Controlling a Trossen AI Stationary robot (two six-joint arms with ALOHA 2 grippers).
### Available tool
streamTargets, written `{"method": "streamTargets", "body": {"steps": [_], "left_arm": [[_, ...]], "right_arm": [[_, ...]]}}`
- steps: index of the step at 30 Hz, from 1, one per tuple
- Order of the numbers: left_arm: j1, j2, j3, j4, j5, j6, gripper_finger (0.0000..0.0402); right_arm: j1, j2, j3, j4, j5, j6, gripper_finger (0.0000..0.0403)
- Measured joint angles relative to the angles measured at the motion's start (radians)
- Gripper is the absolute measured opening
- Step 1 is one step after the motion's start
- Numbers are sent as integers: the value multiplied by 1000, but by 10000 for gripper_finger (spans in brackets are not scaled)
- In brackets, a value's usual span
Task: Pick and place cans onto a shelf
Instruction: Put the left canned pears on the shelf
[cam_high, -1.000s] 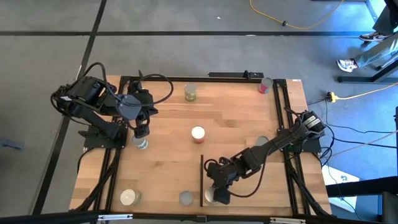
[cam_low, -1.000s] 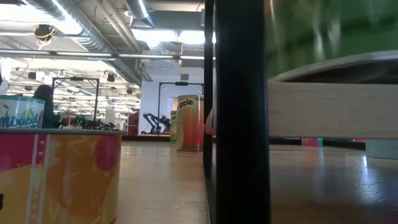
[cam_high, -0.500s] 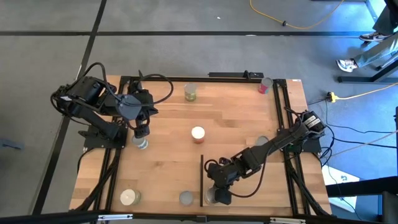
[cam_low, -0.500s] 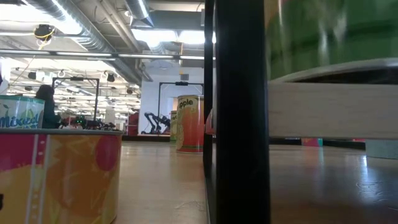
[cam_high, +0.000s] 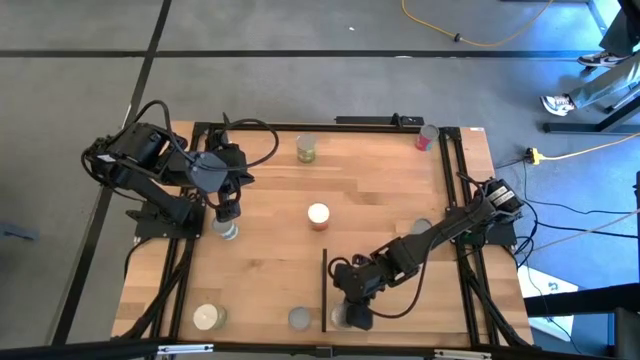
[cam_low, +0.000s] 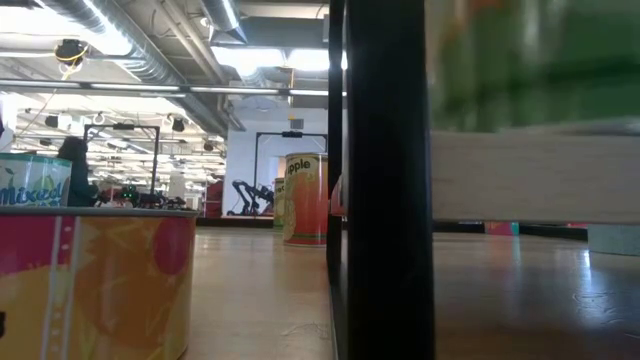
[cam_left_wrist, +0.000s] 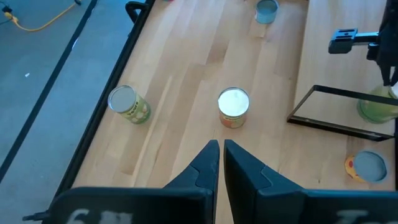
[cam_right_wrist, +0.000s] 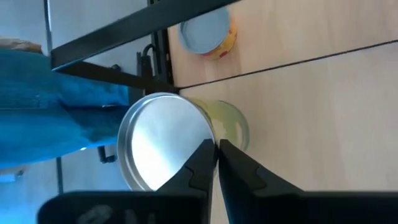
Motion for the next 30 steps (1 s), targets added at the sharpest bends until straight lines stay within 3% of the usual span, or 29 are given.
{"method": "streamTargets", "body": {"steps": [8, 30], "left_arm": [[0, 0, 0, 0, 0, 0, 17], [0, 0, 0, 0, 0, 1, 17]], "right_arm": [[-18, 0, 0, 6, -70, -3, 27], [-57, 0, 2, 9, -75, -76, 27]]}}
